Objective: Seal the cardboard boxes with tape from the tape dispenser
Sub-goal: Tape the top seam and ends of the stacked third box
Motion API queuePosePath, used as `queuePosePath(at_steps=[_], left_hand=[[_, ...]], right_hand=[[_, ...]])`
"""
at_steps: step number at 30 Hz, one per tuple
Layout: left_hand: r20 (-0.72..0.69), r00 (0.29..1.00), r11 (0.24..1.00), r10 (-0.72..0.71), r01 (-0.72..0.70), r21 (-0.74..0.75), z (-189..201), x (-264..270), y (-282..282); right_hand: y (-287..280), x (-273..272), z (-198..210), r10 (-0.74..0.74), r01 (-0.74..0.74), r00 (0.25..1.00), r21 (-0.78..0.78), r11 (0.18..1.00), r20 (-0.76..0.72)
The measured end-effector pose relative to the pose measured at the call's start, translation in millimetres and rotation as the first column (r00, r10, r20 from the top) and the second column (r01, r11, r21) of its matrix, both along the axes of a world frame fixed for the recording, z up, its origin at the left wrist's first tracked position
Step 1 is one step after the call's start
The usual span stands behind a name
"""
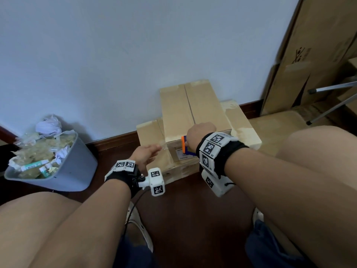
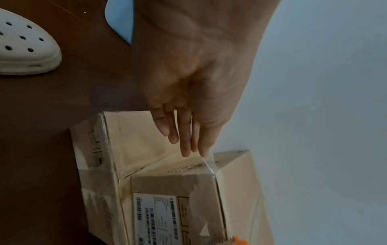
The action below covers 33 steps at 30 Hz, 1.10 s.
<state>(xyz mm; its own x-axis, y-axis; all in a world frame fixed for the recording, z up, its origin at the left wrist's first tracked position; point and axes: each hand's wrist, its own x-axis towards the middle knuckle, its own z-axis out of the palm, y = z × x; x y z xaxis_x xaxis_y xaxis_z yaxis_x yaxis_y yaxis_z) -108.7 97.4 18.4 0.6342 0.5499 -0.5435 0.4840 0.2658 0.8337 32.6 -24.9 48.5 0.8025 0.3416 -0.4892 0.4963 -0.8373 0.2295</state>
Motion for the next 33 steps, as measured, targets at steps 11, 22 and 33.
queuePosePath(at_steps=[11, 22, 33], left_hand=[[0.008, 0.983, 0.949, -0.184, 0.175, 0.263, 2, 8, -13], [-0.242, 0.918, 0.404, -0.313, 0.359, 0.842, 4, 32, -15], [-0.311, 0.842, 0.536, -0.442, 0.525, 0.661, 15, 17, 19]], right_hand=[[18, 29, -57, -0.061, 0.065, 0.997, 0.076, 0.995, -0.046], [-38, -22, 67, 0.217, -0.221, 0.975, 0.103, 0.970, 0.047], [-27, -14, 47, 0.137, -0.139, 0.989, 0.047, 0.989, 0.061]])
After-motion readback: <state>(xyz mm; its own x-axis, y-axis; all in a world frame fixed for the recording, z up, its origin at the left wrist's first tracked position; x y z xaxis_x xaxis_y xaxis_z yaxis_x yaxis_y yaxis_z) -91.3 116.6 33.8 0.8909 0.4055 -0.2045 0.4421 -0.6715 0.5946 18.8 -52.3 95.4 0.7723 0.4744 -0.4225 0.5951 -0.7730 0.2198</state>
